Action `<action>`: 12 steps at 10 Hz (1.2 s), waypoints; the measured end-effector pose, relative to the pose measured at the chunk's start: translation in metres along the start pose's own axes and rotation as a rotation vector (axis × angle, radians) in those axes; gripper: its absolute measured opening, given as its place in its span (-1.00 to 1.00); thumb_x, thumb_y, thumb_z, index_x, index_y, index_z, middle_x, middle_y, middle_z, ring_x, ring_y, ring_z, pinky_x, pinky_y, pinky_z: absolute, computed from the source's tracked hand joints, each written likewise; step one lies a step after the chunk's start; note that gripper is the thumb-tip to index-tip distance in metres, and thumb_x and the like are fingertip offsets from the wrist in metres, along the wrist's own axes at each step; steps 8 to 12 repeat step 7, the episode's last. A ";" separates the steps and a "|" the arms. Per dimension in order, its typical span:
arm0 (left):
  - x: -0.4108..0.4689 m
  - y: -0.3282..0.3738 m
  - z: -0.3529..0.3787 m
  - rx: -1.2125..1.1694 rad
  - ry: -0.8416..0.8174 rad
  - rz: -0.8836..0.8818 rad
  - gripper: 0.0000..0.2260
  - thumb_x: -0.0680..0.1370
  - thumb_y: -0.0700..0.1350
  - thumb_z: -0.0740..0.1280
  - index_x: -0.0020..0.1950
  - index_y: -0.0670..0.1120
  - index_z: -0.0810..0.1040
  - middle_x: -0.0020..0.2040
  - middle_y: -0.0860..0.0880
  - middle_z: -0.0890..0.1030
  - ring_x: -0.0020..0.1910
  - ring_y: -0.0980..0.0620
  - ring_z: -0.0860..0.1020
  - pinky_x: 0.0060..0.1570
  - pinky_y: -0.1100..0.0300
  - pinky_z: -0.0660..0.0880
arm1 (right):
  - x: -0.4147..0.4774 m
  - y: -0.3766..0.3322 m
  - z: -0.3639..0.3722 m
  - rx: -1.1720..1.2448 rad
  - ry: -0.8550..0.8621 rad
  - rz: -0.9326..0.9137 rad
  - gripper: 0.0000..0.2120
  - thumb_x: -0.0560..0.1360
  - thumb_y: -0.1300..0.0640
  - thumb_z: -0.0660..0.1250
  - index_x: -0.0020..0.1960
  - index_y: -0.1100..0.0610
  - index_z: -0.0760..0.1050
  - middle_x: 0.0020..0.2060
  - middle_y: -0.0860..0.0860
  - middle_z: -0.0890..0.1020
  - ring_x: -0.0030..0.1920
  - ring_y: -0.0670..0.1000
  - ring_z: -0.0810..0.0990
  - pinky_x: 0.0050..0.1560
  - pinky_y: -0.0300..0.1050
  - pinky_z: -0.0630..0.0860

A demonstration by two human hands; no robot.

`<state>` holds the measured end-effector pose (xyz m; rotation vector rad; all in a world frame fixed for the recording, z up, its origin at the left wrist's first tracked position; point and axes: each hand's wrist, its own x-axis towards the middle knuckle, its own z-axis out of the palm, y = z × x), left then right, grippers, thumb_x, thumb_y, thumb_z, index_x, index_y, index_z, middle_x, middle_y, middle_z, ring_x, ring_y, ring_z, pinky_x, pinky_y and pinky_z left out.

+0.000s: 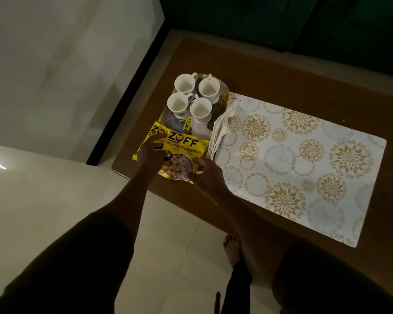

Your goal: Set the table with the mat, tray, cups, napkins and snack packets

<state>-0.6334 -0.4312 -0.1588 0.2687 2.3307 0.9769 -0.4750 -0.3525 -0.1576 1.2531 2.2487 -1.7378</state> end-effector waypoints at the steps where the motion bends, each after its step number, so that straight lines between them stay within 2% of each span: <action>1: 0.002 0.003 0.013 0.181 0.001 0.084 -0.54 0.44 -0.35 0.36 0.31 -0.04 0.56 0.25 -0.14 0.60 0.16 -0.07 0.58 -0.02 0.26 0.43 | -0.001 0.005 0.001 -0.013 -0.010 0.008 -0.58 0.49 0.13 0.38 0.31 0.20 0.45 0.22 0.14 0.57 0.24 0.09 0.55 0.11 -0.10 0.50; 2: 0.000 0.000 0.023 0.336 0.000 0.173 -0.56 0.47 -0.35 0.30 0.31 -0.06 0.56 0.29 -0.13 0.59 0.04 -0.03 0.59 -0.10 0.29 0.37 | -0.002 0.005 0.001 -0.027 -0.020 0.000 -0.62 0.50 0.13 0.36 0.28 0.21 0.49 0.20 0.16 0.61 0.21 0.11 0.58 0.14 -0.06 0.54; 3: -0.006 -0.001 0.026 0.392 0.010 0.268 -0.54 0.44 -0.38 0.31 0.31 -0.08 0.56 0.31 -0.13 0.57 0.25 -0.10 0.54 0.10 0.26 0.37 | -0.002 0.004 -0.001 -0.061 -0.037 0.000 -0.64 0.52 0.12 0.34 0.29 0.19 0.50 0.22 0.15 0.60 0.24 0.11 0.57 0.22 0.00 0.53; 4: -0.010 0.001 0.028 0.386 0.062 0.311 -0.56 0.46 -0.30 0.38 0.33 -0.10 0.53 0.35 -0.16 0.51 0.32 -0.14 0.47 0.18 0.15 0.38 | -0.005 0.007 -0.009 -0.115 0.004 -0.047 -0.72 0.51 0.14 0.36 0.20 0.19 0.57 0.14 0.13 0.64 0.16 0.09 0.60 0.16 -0.07 0.52; 5: -0.021 0.011 0.027 0.351 0.148 0.266 -0.62 0.50 -0.19 0.39 0.32 -0.07 0.51 0.39 -0.15 0.43 0.34 -0.14 0.43 0.11 0.14 0.36 | -0.015 0.011 -0.029 -0.130 0.000 -0.071 -0.79 0.50 0.22 0.33 0.11 0.22 0.61 0.05 0.11 0.69 0.06 0.05 0.65 0.01 -0.21 0.51; 6: -0.037 0.031 0.028 0.335 0.197 0.273 -0.62 0.54 -0.13 0.36 0.35 -0.05 0.47 0.44 -0.13 0.35 0.33 -0.15 0.43 0.12 0.09 0.41 | -0.025 0.017 -0.063 -0.196 0.002 -0.059 -0.80 0.49 0.23 0.33 0.10 0.20 0.61 0.06 0.10 0.68 0.05 0.04 0.64 0.01 -0.20 0.51; 7: -0.057 0.063 0.035 0.322 0.179 0.366 -0.65 0.55 -0.15 0.33 0.34 -0.08 0.47 0.43 -0.12 0.36 0.32 -0.14 0.44 0.17 0.10 0.41 | -0.034 0.016 -0.115 -0.247 0.069 0.001 -0.76 0.49 0.19 0.34 0.15 0.12 0.56 0.19 0.08 0.58 0.12 0.06 0.59 0.07 -0.11 0.53; 12: -0.057 0.063 0.035 0.322 0.179 0.366 -0.65 0.55 -0.15 0.33 0.34 -0.08 0.47 0.43 -0.12 0.36 0.32 -0.14 0.44 0.17 0.10 0.41 | -0.034 0.016 -0.115 -0.247 0.069 0.001 -0.76 0.49 0.19 0.34 0.15 0.12 0.56 0.19 0.08 0.58 0.12 0.06 0.59 0.07 -0.11 0.53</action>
